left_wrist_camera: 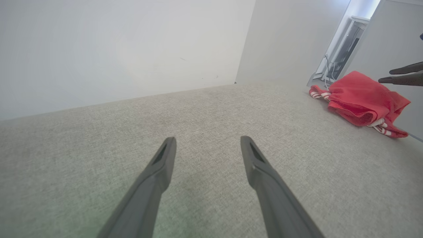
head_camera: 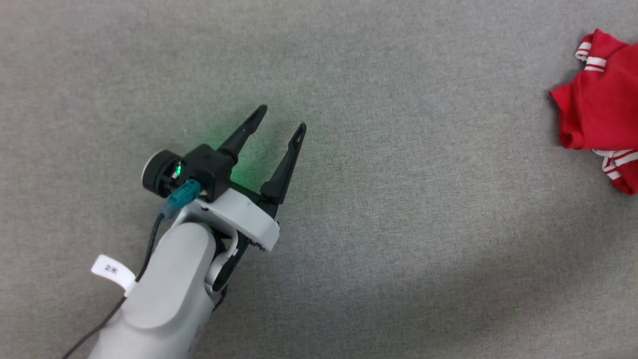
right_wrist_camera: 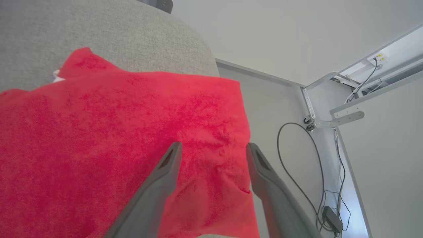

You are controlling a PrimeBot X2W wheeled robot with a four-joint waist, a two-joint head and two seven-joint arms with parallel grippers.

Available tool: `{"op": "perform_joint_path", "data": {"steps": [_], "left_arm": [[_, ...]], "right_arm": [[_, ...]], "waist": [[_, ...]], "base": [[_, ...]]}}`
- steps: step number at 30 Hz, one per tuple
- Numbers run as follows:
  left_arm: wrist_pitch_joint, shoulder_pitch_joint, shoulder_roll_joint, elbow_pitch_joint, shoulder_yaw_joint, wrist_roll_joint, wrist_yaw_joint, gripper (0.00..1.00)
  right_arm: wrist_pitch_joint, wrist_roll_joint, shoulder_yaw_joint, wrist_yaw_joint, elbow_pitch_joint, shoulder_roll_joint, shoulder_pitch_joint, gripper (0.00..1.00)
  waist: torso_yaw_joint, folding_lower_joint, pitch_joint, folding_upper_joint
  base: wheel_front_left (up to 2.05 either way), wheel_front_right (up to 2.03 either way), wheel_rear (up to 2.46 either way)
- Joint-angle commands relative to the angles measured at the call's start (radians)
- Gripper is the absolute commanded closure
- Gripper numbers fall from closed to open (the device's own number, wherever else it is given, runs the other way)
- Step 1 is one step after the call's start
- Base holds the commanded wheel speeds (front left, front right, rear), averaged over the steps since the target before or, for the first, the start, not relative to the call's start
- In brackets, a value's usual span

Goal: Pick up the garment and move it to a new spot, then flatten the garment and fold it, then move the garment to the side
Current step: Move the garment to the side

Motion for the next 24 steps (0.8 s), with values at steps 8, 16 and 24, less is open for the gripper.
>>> {"op": "perform_joint_path", "data": {"steps": [8, 16, 24], "left_arm": [[0.001, 0.075, 0.004, -0.014, 0.049, -0.023, -0.001, 0.0], [0.001, 0.198, 0.012, -0.046, 0.131, -0.032, -0.001, 0.0], [0.001, 0.325, 0.027, -0.068, 0.213, -0.033, -0.001, 0.0]], "right_arm": [[-0.06, 0.04, 0.004, -0.002, 0.018, 0.001, 0.018, 0.0], [-0.147, 0.097, 0.018, -0.002, -0.029, 0.026, 0.09, 0.0], [-0.201, 0.155, 0.056, -0.002, -0.137, 0.028, 0.224, 0.0]], "waist": [[0.035, 0.0, -0.1, -0.0001], [0.086, 0.0, -0.215, -0.0001], [0.153, 0.0, -0.325, -0.0001]], "base": [[0.0, 0.0, 0.0], [0.0, 0.0, 0.0], [0.0, 0.0, 0.0]]}}
